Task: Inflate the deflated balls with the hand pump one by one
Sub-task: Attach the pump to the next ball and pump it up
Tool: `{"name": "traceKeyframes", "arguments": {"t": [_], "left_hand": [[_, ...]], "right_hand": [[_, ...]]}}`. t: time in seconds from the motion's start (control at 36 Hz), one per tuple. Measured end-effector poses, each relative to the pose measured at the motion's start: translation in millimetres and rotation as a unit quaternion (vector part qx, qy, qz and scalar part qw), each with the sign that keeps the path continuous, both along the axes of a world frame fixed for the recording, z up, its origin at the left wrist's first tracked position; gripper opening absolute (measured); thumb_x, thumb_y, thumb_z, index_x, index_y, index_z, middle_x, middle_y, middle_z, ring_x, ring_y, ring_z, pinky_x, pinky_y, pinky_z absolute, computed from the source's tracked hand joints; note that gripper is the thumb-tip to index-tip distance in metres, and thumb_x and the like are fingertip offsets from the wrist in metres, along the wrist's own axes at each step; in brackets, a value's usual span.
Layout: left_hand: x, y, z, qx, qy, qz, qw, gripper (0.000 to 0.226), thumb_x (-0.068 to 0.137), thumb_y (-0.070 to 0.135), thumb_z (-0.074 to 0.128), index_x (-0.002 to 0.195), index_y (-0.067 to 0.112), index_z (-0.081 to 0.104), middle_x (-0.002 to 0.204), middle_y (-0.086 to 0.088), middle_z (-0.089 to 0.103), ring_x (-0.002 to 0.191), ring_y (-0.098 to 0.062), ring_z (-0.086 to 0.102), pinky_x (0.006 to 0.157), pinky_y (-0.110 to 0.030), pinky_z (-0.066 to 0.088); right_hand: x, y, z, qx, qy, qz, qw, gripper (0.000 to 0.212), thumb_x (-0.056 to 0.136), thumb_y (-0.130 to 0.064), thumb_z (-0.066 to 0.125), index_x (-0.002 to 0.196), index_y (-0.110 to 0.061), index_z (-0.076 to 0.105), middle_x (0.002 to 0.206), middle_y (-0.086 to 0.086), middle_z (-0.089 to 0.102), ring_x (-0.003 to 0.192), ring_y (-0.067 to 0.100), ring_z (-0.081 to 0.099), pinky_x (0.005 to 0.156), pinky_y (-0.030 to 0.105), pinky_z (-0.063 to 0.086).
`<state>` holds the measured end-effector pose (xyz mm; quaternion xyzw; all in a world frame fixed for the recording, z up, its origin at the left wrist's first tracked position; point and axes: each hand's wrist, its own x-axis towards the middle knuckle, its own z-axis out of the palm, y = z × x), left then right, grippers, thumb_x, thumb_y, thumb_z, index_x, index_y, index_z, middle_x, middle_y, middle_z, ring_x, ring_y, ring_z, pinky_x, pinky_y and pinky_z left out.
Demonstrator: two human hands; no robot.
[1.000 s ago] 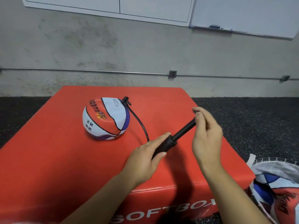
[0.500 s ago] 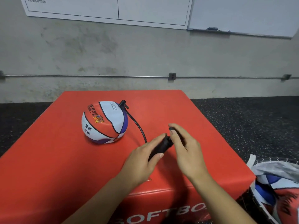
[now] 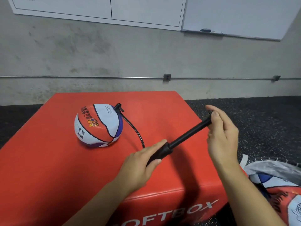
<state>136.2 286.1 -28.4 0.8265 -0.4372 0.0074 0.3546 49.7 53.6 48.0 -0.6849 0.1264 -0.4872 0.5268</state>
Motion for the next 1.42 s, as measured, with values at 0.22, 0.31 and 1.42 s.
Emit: {"name": "traceKeyframes", "arguments": {"t": [0.22, 0.31, 1.42], "left_hand": [[1, 10, -1, -0.029, 0.034, 0.003, 0.999, 0.067, 0.103, 0.033, 0.059, 0.155, 0.062, 0.028, 0.145, 0.031, 0.055, 0.132, -0.004, 0.058, 0.106, -0.04, 0.05], [5, 12, -2, -0.05, 0.065, 0.005, 0.997, 0.066, 0.102, 0.03, 0.061, 0.155, 0.058, 0.032, 0.146, 0.032, 0.055, 0.133, 0.001, 0.057, 0.11, -0.039, 0.049], [-6, 7, 5, 0.036, -0.011, 0.009, 0.999, 0.069, 0.105, 0.039, 0.056, 0.154, 0.067, 0.016, 0.137, 0.026, 0.061, 0.115, -0.011, 0.066, 0.093, -0.042, 0.054]], "right_hand": [[16, 46, -8, -0.053, 0.034, 0.026, 0.998, 0.032, 0.103, -0.035, 0.048, 0.12, -0.023, 0.073, 0.096, -0.024, 0.07, 0.095, -0.004, 0.065, 0.086, 0.025, 0.049], [23, 66, -14, -0.088, 0.063, 0.034, 0.994, 0.032, 0.103, -0.031, 0.048, 0.12, -0.022, 0.073, 0.115, -0.022, 0.072, 0.111, -0.004, 0.065, 0.096, 0.014, 0.044], [-7, 6, -6, -0.013, -0.007, 0.031, 0.999, 0.038, 0.104, -0.045, 0.044, 0.122, -0.026, 0.07, 0.07, -0.028, 0.054, 0.072, -0.005, 0.044, 0.068, 0.026, 0.033]]}}
